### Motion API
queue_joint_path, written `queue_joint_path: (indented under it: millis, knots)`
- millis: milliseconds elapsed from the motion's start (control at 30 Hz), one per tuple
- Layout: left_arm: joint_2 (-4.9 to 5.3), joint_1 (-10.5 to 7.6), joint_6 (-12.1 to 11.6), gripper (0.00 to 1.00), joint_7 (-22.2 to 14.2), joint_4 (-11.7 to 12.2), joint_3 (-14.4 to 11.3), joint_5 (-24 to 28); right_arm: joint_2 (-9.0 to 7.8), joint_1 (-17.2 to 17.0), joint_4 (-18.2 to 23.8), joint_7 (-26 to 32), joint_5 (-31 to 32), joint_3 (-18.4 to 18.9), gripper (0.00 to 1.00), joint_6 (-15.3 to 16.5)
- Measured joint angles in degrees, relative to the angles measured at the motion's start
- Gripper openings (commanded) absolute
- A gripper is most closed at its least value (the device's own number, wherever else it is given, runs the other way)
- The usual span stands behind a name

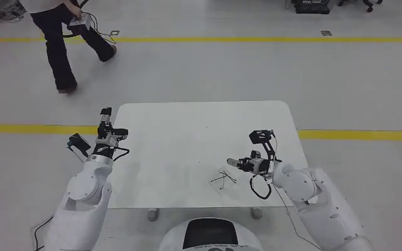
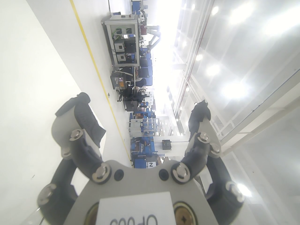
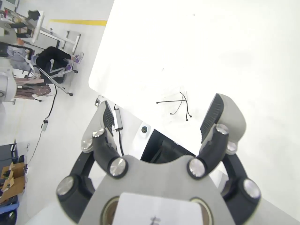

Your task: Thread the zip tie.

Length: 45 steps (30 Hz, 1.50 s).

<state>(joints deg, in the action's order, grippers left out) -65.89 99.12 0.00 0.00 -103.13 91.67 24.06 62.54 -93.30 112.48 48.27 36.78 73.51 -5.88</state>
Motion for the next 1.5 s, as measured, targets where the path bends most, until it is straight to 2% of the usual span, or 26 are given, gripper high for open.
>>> queue_joint_path:
  millis: [500,667,800,867,1167,1267,1367,1500]
  knots:
    - [0.00,0.00,0.0,1.00,0.0,0.0,0.0,0.0,0.02,0.1,-0.1,-0.4,0.1,-0.2,1.00,0.0]
    - [0.00,0.00,0.0,1.00,0.0,0.0,0.0,0.0,0.33,3.4,-1.5,2.2,4.6,-4.4,1.00,-1.6]
    - [0.00,0.00,0.0,1.00,0.0,0.0,0.0,0.0,0.64,6.3,-2.6,7.3,8.5,-8.8,1.00,-2.9]
    - [0.00,0.00,0.0,1.00,0.0,0.0,0.0,0.0,0.74,7.5,-3.2,9.6,10.4,-10.8,1.00,-2.5]
    - [0.00,0.00,0.0,1.00,0.0,0.0,0.0,0.0,0.74,7.6,-3.3,9.7,10.5,-10.9,1.00,-2.4]
    - [0.00,0.00,0.0,1.00,0.0,0.0,0.0,0.0,0.82,7.7,-4.0,9.1,11.5,-11.4,1.00,-3.3]
    - [0.00,0.00,0.0,1.00,0.0,0.0,0.0,0.0,1.17,9.4,-5.3,11.1,12.7,-13.4,1.00,-4.8]
    - [0.00,0.00,0.0,1.00,0.0,0.0,0.0,0.0,2.04,13.2,-8.1,15.1,15.9,-17.8,1.00,-7.5]
